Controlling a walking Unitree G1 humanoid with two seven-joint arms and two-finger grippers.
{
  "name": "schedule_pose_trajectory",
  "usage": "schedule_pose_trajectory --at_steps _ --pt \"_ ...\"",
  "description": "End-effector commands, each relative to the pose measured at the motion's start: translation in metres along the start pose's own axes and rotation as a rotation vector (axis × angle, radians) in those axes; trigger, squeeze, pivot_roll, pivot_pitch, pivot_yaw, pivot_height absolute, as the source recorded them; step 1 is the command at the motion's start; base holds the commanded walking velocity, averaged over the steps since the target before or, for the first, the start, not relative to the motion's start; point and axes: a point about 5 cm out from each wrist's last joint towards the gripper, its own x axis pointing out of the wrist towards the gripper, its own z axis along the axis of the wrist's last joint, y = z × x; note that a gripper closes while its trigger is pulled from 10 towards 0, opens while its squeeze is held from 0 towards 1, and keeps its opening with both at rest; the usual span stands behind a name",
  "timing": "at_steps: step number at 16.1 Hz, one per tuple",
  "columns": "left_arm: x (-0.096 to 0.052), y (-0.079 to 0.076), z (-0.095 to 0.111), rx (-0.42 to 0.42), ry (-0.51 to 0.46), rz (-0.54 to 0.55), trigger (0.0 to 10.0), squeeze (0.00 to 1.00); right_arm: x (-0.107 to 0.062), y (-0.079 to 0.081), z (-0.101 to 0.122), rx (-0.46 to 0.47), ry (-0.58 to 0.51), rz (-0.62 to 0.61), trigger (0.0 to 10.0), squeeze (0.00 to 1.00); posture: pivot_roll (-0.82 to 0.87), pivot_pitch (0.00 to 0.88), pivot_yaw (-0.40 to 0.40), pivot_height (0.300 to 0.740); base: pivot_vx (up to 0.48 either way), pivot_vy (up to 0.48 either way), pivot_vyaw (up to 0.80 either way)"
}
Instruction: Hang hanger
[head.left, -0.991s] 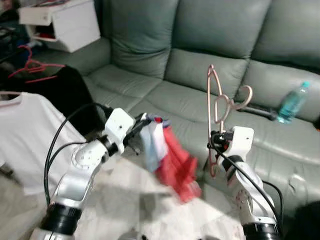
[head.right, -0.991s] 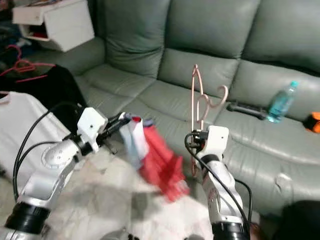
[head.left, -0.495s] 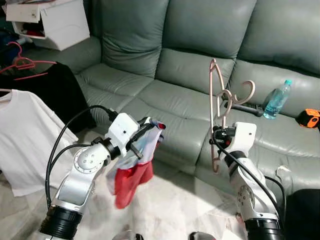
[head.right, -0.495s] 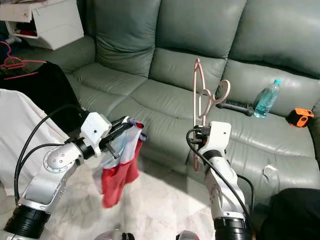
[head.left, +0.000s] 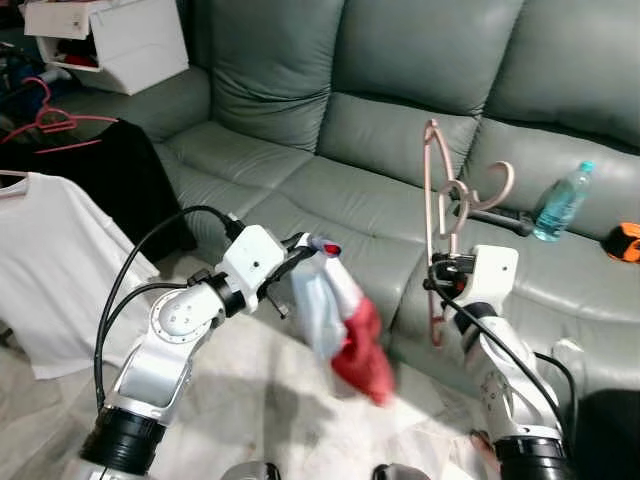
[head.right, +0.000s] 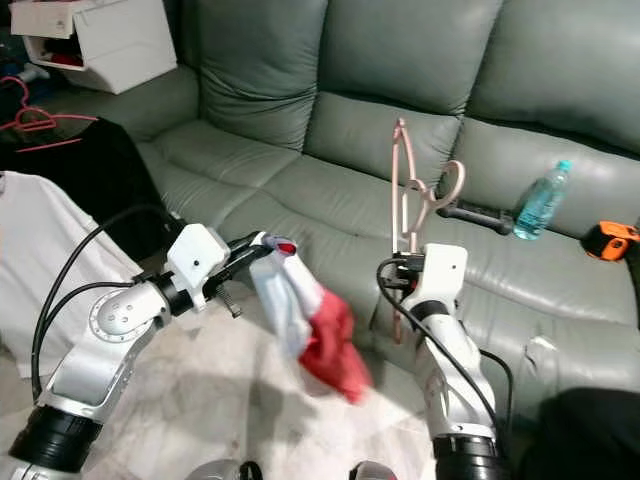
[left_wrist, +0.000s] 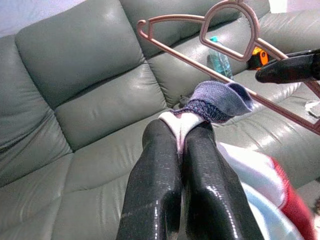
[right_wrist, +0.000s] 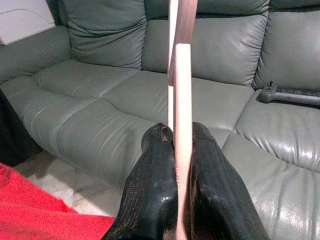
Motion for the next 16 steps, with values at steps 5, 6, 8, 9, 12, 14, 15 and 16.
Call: schedule_pose_trajectory --at_steps 5,6,8,9,12,14,15,16 --pt "-0.0009 -0.0012 0.0015 0.028 0.002 -0.015 10.0 0.0 0.0007 0.0068 -0.0007 0.017 -0.009 0.019 10.0 0.0 -0.01 0.05 0.056 0.74 0.0 0.48 -0.34" --pt "-0.0009 -0.0016 0.0012 0.029 0.003 -0.016 10.0 0.0 0.0008 0.007 -0.001 0.018 -0.008 0.021 10.0 0.0 -0.01 0.05 0.056 0.74 0.0 0.48 0.0" --pt "-0.0021 -0.0023 0.0041 0.036 -0.025 -0.003 10.0 0.0 0.0014 0.008 -0.001 0.013 -0.01 0.026 10.0 0.0 -0.01 0.053 0.052 0.74 0.0 0.159 0.0" --pt "-0.0025 -0.0035 0.0045 0.039 -0.029 -0.007 10.0 0.0 0.0017 0.0082 -0.0011 0.011 -0.011 0.027 10.0 0.0 -0.01 0.053 0.052 0.74 0.0 0.0 0.0" --pt "-0.0033 -0.0074 0.0036 0.031 -0.023 -0.012 10.0 0.0 0.0021 0.0083 -0.0012 0.008 -0.01 0.029 10.0 0.0 -0.01 0.053 0.048 0.74 0.0 0.0 0.0" --pt "-0.0028 -0.0077 0.0041 0.037 -0.026 -0.015 10.0 0.0 0.0018 0.008 -0.0016 0.004 -0.01 0.029 10.0 0.0 -0.01 0.054 0.049 0.74 0.0 0.0 0.0" --pt "-0.0021 -0.0075 0.0051 0.043 -0.029 -0.016 10.0 0.0 0.0014 0.0068 -0.002 0.001 -0.01 0.027 10.0 0.0 -0.01 0.054 0.049 0.74 0.0 0.0 0.0" --pt "-0.0019 -0.0074 0.0054 0.047 -0.03 -0.016 10.0 0.0 0.0013 0.0066 -0.002 0.001 -0.01 0.026 10.0 0.0 -0.01 0.054 0.049 0.74 0.0 0.0 0.0"
